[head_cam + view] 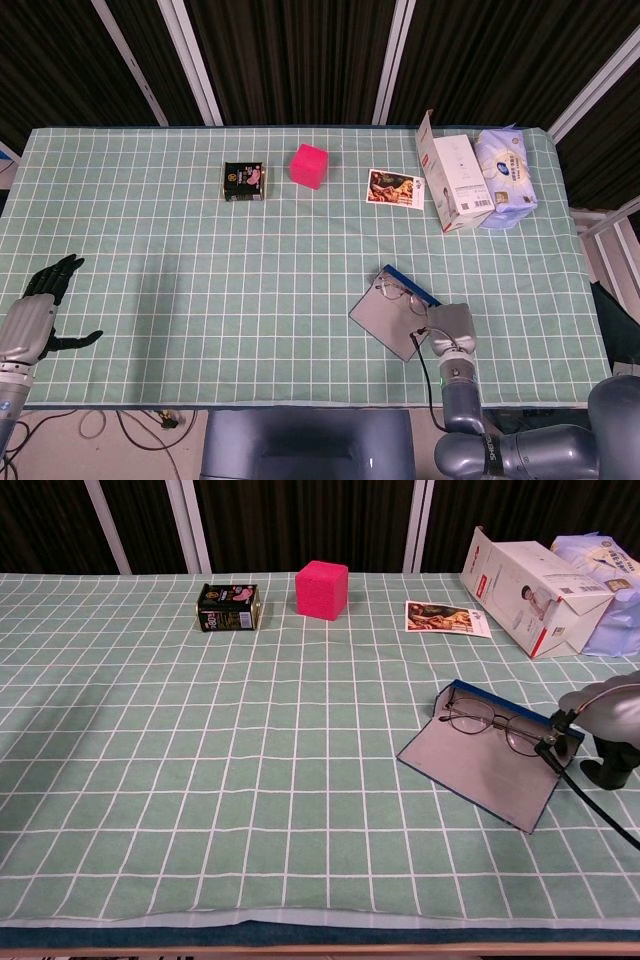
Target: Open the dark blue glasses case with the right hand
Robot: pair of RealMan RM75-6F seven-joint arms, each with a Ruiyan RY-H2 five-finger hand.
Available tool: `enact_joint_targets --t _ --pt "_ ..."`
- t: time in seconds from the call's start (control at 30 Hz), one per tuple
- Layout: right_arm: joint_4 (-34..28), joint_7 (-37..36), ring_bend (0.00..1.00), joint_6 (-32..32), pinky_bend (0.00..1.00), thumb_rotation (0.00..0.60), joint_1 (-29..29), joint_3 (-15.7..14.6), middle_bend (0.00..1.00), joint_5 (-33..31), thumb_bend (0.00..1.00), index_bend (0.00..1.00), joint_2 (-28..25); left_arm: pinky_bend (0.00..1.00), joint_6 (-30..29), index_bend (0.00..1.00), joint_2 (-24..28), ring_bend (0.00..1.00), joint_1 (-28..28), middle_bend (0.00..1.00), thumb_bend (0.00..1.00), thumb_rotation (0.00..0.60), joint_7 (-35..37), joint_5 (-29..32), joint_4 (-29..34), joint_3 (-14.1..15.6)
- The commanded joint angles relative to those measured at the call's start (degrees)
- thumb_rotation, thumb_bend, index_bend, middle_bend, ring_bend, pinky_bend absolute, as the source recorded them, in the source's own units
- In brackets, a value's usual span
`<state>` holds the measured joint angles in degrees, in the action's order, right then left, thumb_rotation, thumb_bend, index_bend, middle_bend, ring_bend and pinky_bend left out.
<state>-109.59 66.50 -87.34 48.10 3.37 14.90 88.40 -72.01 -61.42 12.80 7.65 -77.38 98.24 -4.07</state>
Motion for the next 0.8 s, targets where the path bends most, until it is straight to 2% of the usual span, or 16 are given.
enact_joint_targets --t 0.03,0.27,0.8 --pt "1.8 0.1 1.00 1.1 1.00 0.600 0.0 1.3 0.94 -1.2 0.61 0.33 -0.4 0.00 -0.1 0.00 0.0 0.00 0.0 0.00 0.00 0.600 0.0 -0.1 0.0 0.0" --pt "6.0 -0.1 1.00 4.6 1.00 0.600 0.1 4.5 0.93 -4.3 0.61 0.33 -0.8 0.00 -0.2 0.00 0.1 0.00 -0.1 0.00 0.00 0.600 0.1 0.0 0.1 -0.1" --pt "11.9 -1.2 1.00 8.4 1.00 0.600 1.3 8.0 0.93 -3.8 0.60 0.27 0.9 0.00 0.0 0.00 0.1 0.00 -0.1 0.00 0.00 0.600 0.1 0.0 0.2 0.0"
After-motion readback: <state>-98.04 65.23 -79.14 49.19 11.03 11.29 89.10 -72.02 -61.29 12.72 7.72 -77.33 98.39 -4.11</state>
